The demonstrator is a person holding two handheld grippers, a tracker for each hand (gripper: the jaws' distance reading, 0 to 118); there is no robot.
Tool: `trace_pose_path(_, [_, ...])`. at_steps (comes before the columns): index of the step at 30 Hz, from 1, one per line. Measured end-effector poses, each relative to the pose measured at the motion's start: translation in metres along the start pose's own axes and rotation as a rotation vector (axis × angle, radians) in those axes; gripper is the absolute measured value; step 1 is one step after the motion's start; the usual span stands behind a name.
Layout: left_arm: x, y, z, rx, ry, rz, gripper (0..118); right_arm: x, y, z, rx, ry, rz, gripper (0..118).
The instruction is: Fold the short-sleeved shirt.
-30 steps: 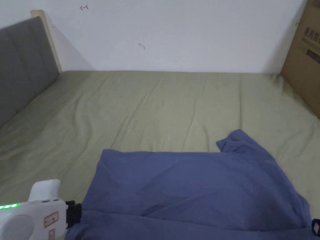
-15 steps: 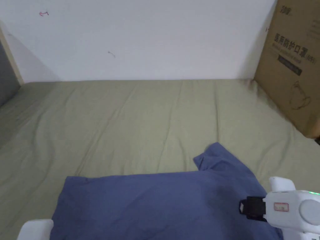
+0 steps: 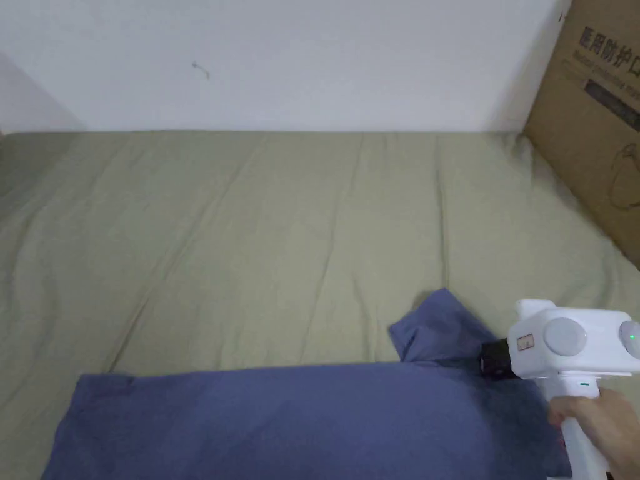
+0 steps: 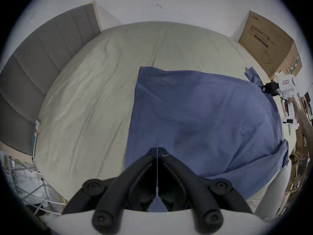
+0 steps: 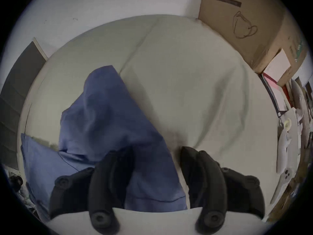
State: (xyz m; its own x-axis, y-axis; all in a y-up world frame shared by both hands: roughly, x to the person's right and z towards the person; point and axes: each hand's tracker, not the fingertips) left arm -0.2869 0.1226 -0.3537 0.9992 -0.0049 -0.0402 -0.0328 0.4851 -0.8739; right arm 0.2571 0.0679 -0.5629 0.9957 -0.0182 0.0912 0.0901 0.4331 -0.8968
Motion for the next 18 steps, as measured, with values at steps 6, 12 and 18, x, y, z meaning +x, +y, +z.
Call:
trace_pose_path(6, [0.001,0.004,0.001,0.000,-0.011,0.001,0,0.001,0.005,0.027,0.041,-0.009,0.070,0])
trace_pose_path(12, [-0.007,0.028,-0.009,0.026,-0.048,0.048,0,0.007,0.013,0.036,0.057,0.023,0.039,0])
trace_pose_path(18, [-0.014,0.106,-0.054,0.052,-0.085,0.064,80,0.004,0.015,0.034,0.053,0.017,0.046,0])
